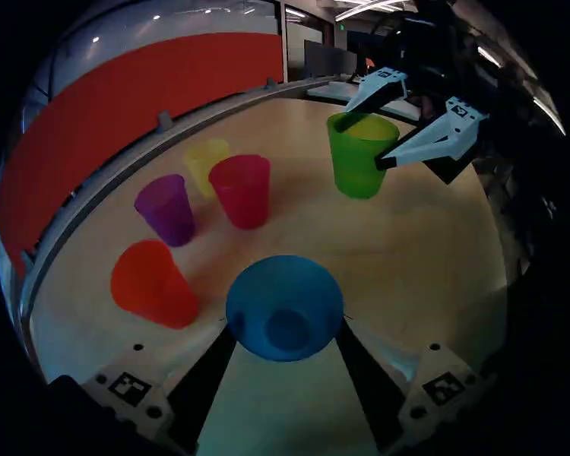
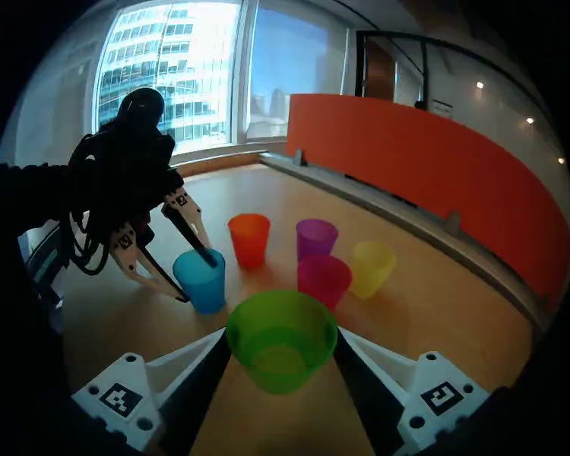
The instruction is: Pour water
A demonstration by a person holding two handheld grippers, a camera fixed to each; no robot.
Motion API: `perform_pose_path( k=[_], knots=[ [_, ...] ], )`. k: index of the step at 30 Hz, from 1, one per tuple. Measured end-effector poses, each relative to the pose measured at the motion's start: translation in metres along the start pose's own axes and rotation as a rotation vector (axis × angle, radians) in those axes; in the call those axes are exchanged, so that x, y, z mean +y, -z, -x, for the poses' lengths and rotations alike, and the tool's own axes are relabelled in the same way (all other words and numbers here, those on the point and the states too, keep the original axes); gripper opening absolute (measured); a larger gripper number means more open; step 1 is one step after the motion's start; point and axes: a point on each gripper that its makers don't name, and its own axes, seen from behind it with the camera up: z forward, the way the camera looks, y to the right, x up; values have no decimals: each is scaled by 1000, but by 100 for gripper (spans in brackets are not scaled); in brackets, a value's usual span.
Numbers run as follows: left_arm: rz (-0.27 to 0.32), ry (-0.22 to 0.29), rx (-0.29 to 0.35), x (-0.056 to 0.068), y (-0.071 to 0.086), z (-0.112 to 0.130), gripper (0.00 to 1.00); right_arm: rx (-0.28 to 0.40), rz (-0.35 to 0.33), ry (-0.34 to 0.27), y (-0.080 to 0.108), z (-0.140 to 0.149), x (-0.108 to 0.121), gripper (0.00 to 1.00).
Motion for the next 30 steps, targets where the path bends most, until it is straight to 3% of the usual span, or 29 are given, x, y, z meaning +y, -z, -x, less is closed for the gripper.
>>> perform_pose_path(
  k=[4,8,30],
  knots=[
    [-7,-2,-20,0,0,8,90,-8,-3,-3,-3,5,-2,92],
    [-21,-3,-37,-3,3,15,98,-15,-5,-6,-6,9,-4,92],
    [-103,25,-36,-18,35,40,98,-65,-1,-16,-26,46,-9,92]
  ],
)
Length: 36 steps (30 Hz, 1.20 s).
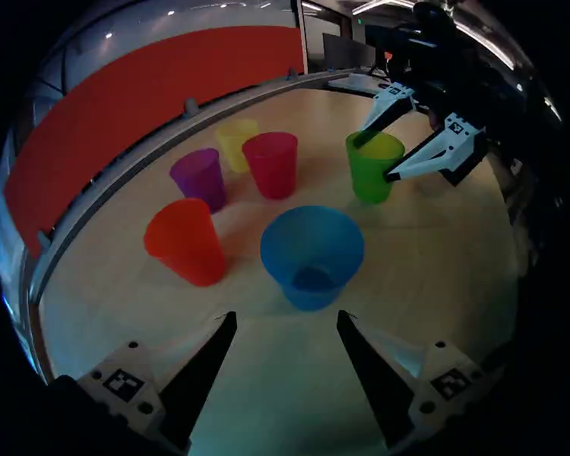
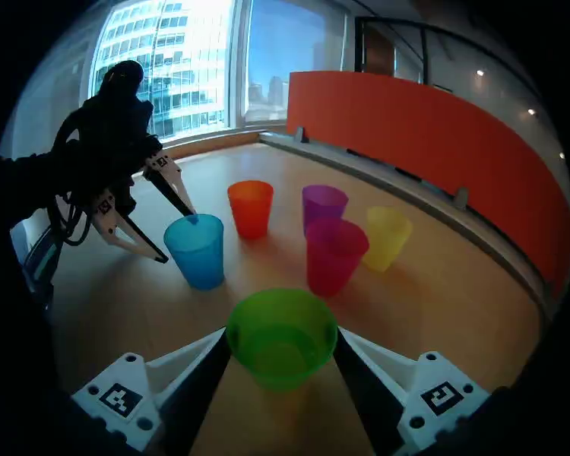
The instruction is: Pour water
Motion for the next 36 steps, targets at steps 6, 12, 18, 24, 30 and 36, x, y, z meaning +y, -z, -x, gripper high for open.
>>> perform_pose_path(
  k=[6,12,18,24,30,36],
  knots=[
    [-6,15,5,-1,5,5,98,-12,6,2,-2,9,-1,92],
    [-12,21,5,-1,8,8,98,-17,8,-2,0,12,-2,92],
    [-16,27,12,0,10,6,98,-23,13,-10,3,16,-1,93],
    [-24,29,15,-1,14,6,98,-32,22,-1,6,21,-1,98],
    [-39,35,21,-3,21,8,98,-33,37,1,11,23,-2,100],
    [-67,55,42,-9,31,8,98,-26,58,-7,24,24,0,100]
  ],
)
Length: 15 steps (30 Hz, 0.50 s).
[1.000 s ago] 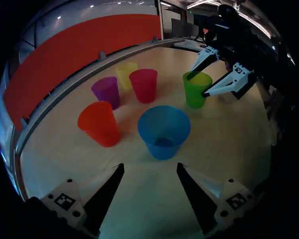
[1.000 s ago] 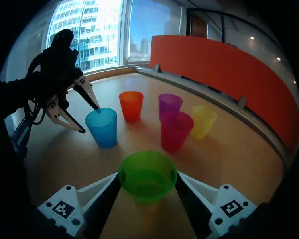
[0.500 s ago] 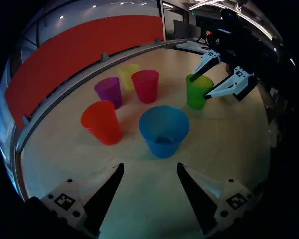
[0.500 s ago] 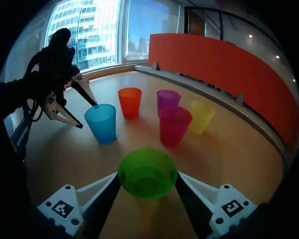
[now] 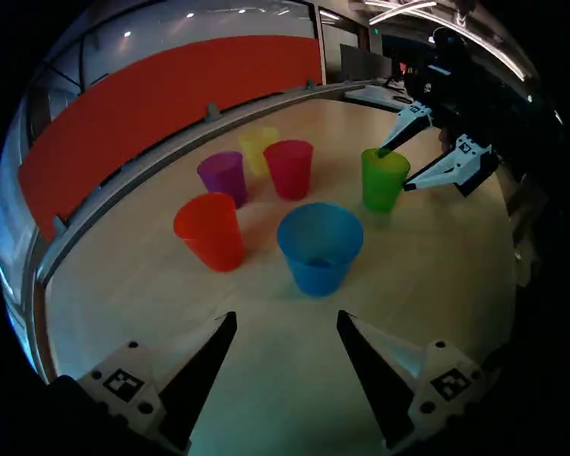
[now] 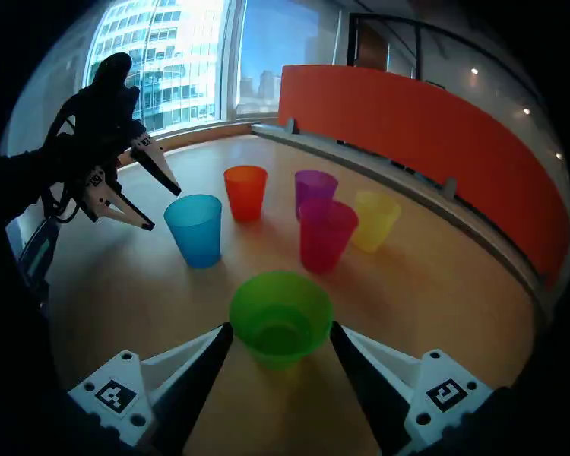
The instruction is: Pour water
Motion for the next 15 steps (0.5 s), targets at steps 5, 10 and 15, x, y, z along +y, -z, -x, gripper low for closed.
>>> perform_pose_path(
  k=[5,10,15],
  knots=[
    [-34,26,25,-7,10,0,98,11,26,-10,16,3,2,100],
    [-81,52,65,-15,25,-2,98,38,62,-33,31,1,7,100],
    [-138,85,130,-25,42,-10,98,89,102,-64,47,-6,10,100]
  ],
)
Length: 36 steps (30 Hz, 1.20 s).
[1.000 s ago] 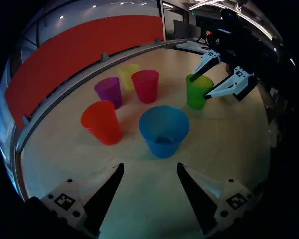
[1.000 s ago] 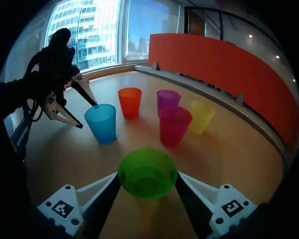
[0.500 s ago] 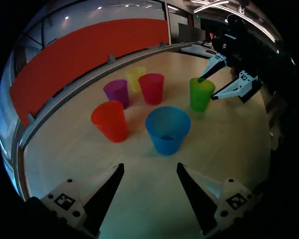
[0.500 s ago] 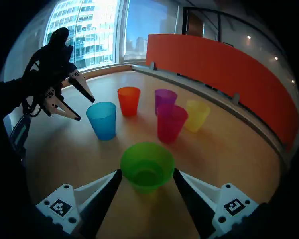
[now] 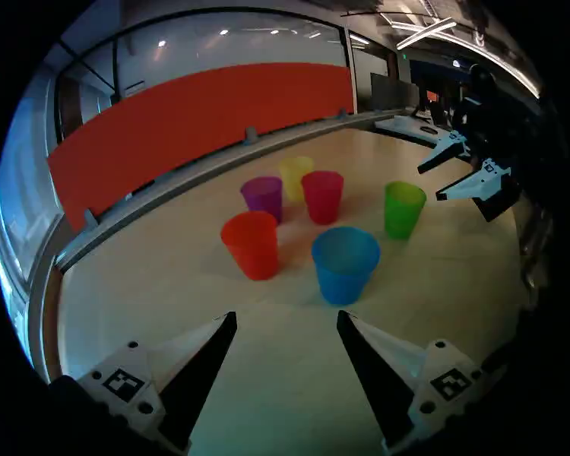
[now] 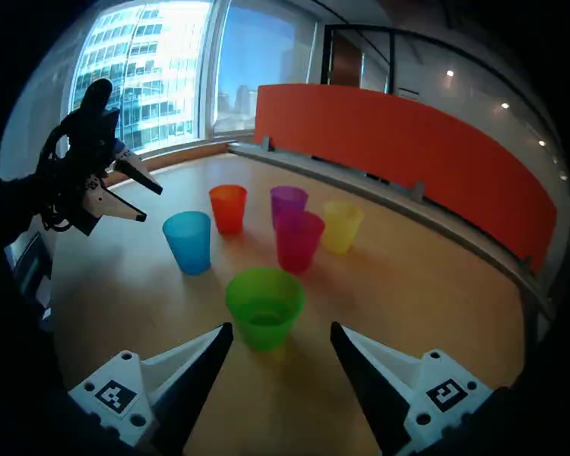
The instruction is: Pour water
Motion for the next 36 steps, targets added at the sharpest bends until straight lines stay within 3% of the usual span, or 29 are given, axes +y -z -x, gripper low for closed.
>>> perform_pose_path(
  k=[9,14,21,36],
  knots=[
    [-155,74,167,-30,25,-31,98,96,97,-56,25,-16,12,100],
    [-217,99,228,-41,32,-34,98,138,139,-97,33,-19,17,100],
    [-258,128,261,-49,33,-35,98,194,204,-142,41,-28,28,100],
    [-417,215,454,-66,62,-62,98,344,444,-206,62,-46,75,100]
  ],
)
